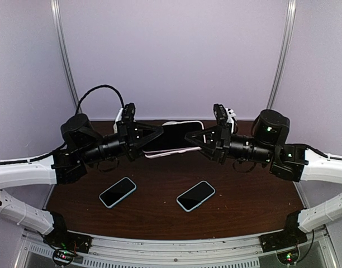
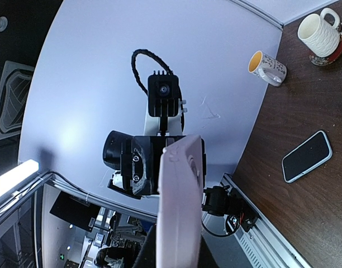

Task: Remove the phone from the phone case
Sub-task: Pass from the right arm to the left

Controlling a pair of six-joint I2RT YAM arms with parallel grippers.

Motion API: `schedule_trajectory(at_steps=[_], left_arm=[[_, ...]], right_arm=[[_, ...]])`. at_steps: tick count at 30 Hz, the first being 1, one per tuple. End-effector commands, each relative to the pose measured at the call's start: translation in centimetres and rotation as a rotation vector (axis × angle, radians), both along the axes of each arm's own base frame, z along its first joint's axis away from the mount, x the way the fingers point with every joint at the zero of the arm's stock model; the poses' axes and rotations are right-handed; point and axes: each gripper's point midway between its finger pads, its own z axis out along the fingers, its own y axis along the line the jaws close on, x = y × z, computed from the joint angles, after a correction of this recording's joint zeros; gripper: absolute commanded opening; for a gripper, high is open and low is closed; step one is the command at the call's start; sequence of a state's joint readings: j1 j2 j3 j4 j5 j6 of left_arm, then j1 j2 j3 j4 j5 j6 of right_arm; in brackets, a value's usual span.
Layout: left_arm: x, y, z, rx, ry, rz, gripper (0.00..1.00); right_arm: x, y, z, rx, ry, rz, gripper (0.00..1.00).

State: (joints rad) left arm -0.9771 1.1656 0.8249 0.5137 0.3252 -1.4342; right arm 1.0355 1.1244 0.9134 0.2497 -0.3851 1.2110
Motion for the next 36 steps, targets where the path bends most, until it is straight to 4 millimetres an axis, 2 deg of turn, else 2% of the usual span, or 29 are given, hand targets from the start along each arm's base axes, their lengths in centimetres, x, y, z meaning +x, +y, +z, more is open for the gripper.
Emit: schedule_trajectory(at_steps=[1,9,16,21,25,28,31,36], left_arm=[[-0.9,-0.4,2.3,-0.051,-0.093,-0.047,0.23],[-2.7,-0.8,2.0,-0.01,-0.163,-0.139,0.24],[-3.7,-1.0,1.7,0.027,-0.208,-0.2,0.24],[-4.0,-1.3,1.5,0.038,-0.231,-0.222,0.29],[-3.7,-1.7,1.1,0.07,-0.243,-0.22,0.49],[-3.4,-1.9,0.7,0.086,-0.245,-0.212,0.5],[-3.9,-2.1,0.9,0.078,-0.261,-0.242,0.49],[-4.3,-1.5,-0.3,0.131,-0.271,-0.243,0.48]], right_arm=[[-2.8,-0.6,5.3,0.103,-0.121,0.174,0.0],[-2.9,-1.6,4.8,0.039,-0.151,0.262,0.0],[-2.9,-1.3,4.6,0.012,-0.155,0.321,0.0],[-3.1,-0.9,4.6,-0.018,-0.186,0.367,0.0],[-3.4,-0.7,4.3,-0.042,-0.21,0.399,0.0],[-3.4,-0.8,3.8,-0.075,-0.215,0.399,0.0],[-3.4,-0.8,3.4,-0.086,-0.213,0.406,0.0],[-2.2,-1.6,2.5,-0.098,-0.176,0.369,0.0]])
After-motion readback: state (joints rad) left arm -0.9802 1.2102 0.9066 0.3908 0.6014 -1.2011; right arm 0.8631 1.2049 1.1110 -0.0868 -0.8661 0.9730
